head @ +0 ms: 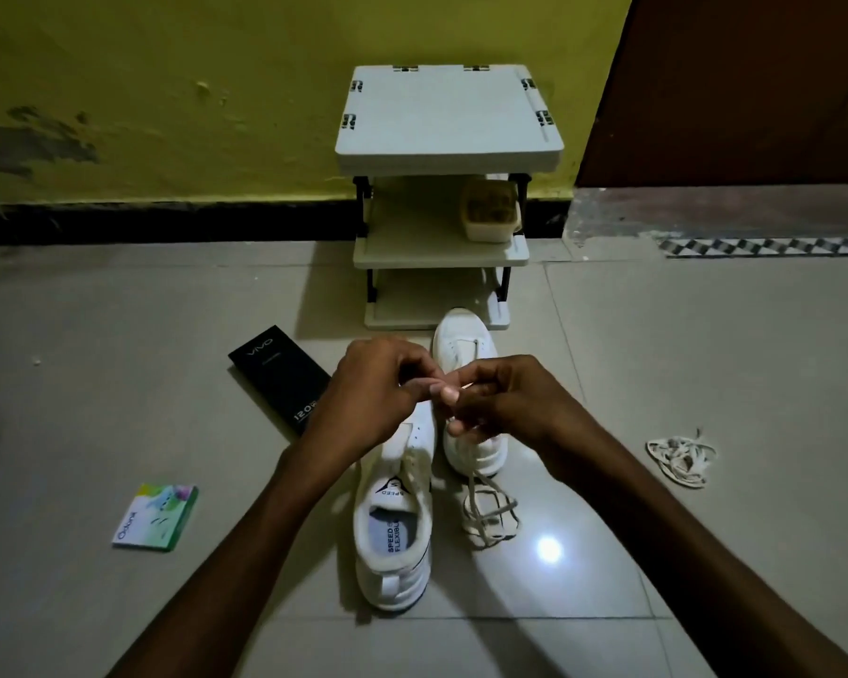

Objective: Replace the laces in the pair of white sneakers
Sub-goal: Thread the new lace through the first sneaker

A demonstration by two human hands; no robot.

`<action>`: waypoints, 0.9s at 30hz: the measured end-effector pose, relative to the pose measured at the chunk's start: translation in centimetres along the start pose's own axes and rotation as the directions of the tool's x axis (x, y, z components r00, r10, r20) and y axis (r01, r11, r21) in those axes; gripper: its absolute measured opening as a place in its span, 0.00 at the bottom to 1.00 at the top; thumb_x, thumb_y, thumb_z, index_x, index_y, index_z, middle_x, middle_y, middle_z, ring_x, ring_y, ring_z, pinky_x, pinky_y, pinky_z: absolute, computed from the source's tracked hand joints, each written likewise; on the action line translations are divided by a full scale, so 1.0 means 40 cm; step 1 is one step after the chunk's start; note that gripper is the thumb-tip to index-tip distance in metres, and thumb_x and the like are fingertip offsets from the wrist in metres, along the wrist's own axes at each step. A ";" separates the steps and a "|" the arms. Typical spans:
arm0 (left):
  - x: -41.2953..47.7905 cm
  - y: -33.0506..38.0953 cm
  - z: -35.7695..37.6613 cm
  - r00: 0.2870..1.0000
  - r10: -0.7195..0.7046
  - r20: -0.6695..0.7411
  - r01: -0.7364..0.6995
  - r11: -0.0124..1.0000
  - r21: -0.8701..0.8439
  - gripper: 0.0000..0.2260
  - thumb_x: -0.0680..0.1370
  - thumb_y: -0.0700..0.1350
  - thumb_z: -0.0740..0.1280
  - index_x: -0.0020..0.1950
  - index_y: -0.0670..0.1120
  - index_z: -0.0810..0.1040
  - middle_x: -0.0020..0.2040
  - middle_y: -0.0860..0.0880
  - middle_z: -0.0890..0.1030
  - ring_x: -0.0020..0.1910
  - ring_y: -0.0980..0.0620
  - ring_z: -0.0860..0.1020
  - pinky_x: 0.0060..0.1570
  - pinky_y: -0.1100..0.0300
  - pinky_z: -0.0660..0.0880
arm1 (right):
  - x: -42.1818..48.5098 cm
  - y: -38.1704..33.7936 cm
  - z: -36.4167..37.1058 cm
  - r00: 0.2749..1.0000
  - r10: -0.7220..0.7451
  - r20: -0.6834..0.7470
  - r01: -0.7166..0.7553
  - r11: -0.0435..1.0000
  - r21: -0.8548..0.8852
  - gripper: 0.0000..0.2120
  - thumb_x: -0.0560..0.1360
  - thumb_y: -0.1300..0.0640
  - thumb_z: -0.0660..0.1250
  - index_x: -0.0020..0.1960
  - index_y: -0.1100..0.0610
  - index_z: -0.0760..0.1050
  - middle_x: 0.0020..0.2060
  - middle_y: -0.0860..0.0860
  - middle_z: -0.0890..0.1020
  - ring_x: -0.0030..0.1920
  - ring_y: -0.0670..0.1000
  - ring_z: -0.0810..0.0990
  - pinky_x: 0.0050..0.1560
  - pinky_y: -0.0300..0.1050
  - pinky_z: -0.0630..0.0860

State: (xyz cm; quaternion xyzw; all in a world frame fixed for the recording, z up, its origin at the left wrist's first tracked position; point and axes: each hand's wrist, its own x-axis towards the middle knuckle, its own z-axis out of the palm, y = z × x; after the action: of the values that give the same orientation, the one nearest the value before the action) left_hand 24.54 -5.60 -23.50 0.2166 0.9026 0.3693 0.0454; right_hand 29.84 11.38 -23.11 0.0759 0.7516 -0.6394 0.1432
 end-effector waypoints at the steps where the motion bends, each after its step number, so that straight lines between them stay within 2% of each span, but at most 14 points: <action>1: 0.000 -0.009 0.003 0.999 -0.028 -0.017 0.028 1.000 -0.004 0.08 0.73 0.46 0.75 0.36 0.57 0.81 0.36 0.59 0.81 0.38 0.61 0.78 0.39 0.62 0.74 | 0.009 0.009 0.014 0.999 -0.008 -0.050 0.009 1.000 0.025 0.07 0.74 0.59 0.72 0.48 0.62 0.82 0.33 0.55 0.84 0.34 0.50 0.82 0.36 0.41 0.79; 3: -0.003 -0.023 0.014 0.995 -0.087 -0.055 0.083 0.994 -0.073 0.07 0.75 0.44 0.73 0.38 0.54 0.82 0.36 0.56 0.82 0.36 0.61 0.79 0.39 0.64 0.75 | 0.025 0.023 0.034 0.991 -0.010 -0.131 0.014 0.999 0.030 0.04 0.73 0.61 0.73 0.44 0.63 0.82 0.33 0.59 0.84 0.34 0.54 0.83 0.40 0.47 0.82; 6: -0.003 -0.081 0.030 0.960 -0.266 -0.088 0.240 0.943 -0.231 0.01 0.77 0.43 0.69 0.46 0.47 0.81 0.40 0.50 0.83 0.35 0.55 0.81 0.42 0.57 0.79 | 0.054 0.048 0.059 0.980 -0.007 -0.197 -0.009 0.997 -0.080 0.03 0.73 0.63 0.73 0.41 0.63 0.82 0.32 0.58 0.84 0.35 0.55 0.85 0.42 0.48 0.83; 7: -0.002 -0.115 0.035 0.946 -0.319 -0.058 0.303 0.934 -0.189 0.03 0.76 0.45 0.70 0.48 0.48 0.80 0.43 0.50 0.83 0.37 0.54 0.81 0.44 0.55 0.80 | 0.065 0.059 0.072 0.978 -0.024 -0.206 -0.005 0.991 -0.135 0.04 0.73 0.62 0.73 0.40 0.62 0.82 0.31 0.56 0.84 0.34 0.53 0.85 0.41 0.46 0.83; 9: -0.007 -0.179 0.051 0.907 -0.406 0.107 0.408 0.913 0.010 0.13 0.73 0.49 0.73 0.55 0.48 0.77 0.49 0.51 0.81 0.45 0.53 0.80 0.50 0.55 0.78 | 0.086 0.086 0.096 0.970 -0.096 -0.221 0.024 0.951 -0.308 0.04 0.73 0.61 0.72 0.39 0.59 0.82 0.31 0.53 0.84 0.32 0.49 0.84 0.39 0.39 0.81; 11: -0.020 -0.216 0.076 0.845 -0.476 0.244 0.457 0.879 0.134 0.21 0.70 0.50 0.76 0.59 0.48 0.75 0.53 0.51 0.78 0.51 0.51 0.78 0.53 0.56 0.76 | 0.116 0.111 0.122 0.964 -0.153 -0.217 0.030 0.876 -0.482 0.04 0.71 0.60 0.71 0.38 0.58 0.81 0.31 0.51 0.83 0.33 0.48 0.82 0.37 0.39 0.77; 12: -0.028 -0.230 0.093 0.830 -0.497 0.252 0.473 0.867 0.153 0.22 0.68 0.51 0.76 0.60 0.48 0.75 0.55 0.50 0.78 0.53 0.50 0.78 0.54 0.56 0.76 | 0.135 0.122 0.138 0.966 -0.159 -0.205 0.023 0.840 -0.542 0.04 0.70 0.61 0.69 0.38 0.59 0.81 0.31 0.53 0.83 0.34 0.49 0.82 0.37 0.41 0.77; 14: -0.040 -0.244 0.126 0.838 -0.517 0.172 0.492 0.854 0.173 0.20 0.68 0.50 0.74 0.58 0.47 0.77 0.55 0.48 0.79 0.54 0.48 0.78 0.54 0.54 0.76 | 0.165 0.139 0.164 0.974 -0.140 -0.177 -0.003 0.775 -0.632 0.06 0.68 0.60 0.67 0.38 0.62 0.80 0.33 0.57 0.83 0.36 0.54 0.82 0.35 0.47 0.77; 16: -0.044 -0.251 0.144 0.850 -0.523 0.066 0.508 0.846 0.161 0.15 0.70 0.49 0.72 0.55 0.47 0.80 0.52 0.48 0.82 0.53 0.47 0.79 0.53 0.54 0.77 | 0.187 0.161 0.188 0.982 -0.101 -0.158 -0.031 0.742 -0.670 0.11 0.65 0.52 0.63 0.36 0.60 0.77 0.35 0.57 0.82 0.38 0.57 0.81 0.32 0.45 0.72; 18: -0.045 -0.261 0.149 0.850 -0.527 0.014 0.524 0.846 0.100 0.11 0.71 0.47 0.71 0.52 0.48 0.82 0.49 0.49 0.84 0.51 0.48 0.81 0.52 0.55 0.77 | 0.201 0.184 0.205 0.982 -0.090 -0.168 -0.052 0.721 -0.691 0.12 0.64 0.50 0.60 0.38 0.57 0.76 0.36 0.55 0.80 0.39 0.58 0.80 0.33 0.42 0.67; 20: -0.045 -0.274 0.145 0.840 -0.541 0.023 0.541 0.841 0.010 0.08 0.70 0.44 0.71 0.49 0.48 0.84 0.46 0.51 0.84 0.49 0.50 0.81 0.50 0.59 0.77 | 0.207 0.195 0.217 0.975 -0.093 -0.203 -0.079 0.706 -0.703 0.08 0.68 0.53 0.63 0.39 0.57 0.76 0.35 0.52 0.76 0.36 0.56 0.77 0.31 0.40 0.65; 22: -0.047 -0.290 0.136 0.834 -0.548 0.063 0.551 0.831 -0.075 0.08 0.69 0.45 0.71 0.47 0.49 0.85 0.43 0.53 0.85 0.46 0.53 0.82 0.46 0.63 0.75 | 0.214 0.203 0.227 0.967 -0.114 -0.226 -0.079 0.711 -0.698 0.06 0.71 0.56 0.65 0.37 0.58 0.74 0.32 0.51 0.73 0.33 0.53 0.72 0.27 0.39 0.59; 24: -0.052 -0.299 0.127 0.830 -0.548 0.102 0.557 0.819 -0.134 0.14 0.64 0.50 0.69 0.48 0.49 0.86 0.42 0.54 0.85 0.46 0.55 0.82 0.46 0.64 0.75 | 0.217 0.213 0.233 0.963 -0.144 -0.228 -0.048 0.740 -0.671 0.07 0.71 0.59 0.65 0.36 0.59 0.73 0.32 0.52 0.73 0.33 0.52 0.71 0.27 0.35 0.56; 27: -0.052 -0.317 0.123 0.825 -0.550 0.129 0.565 0.806 -0.178 0.19 0.60 0.51 0.66 0.48 0.49 0.86 0.42 0.54 0.85 0.46 0.55 0.83 0.50 0.61 0.77 | 0.229 0.224 0.241 0.965 -0.142 -0.221 -0.044 0.742 -0.669 0.05 0.73 0.58 0.66 0.42 0.60 0.77 0.36 0.55 0.78 0.38 0.56 0.76 0.35 0.36 0.62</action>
State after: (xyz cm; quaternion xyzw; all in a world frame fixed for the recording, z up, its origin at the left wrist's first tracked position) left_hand 23.07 -11.33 -35.95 -0.0509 0.8803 0.4242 0.2063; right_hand 24.97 2.81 -35.75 0.0817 0.9443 -0.3155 0.0451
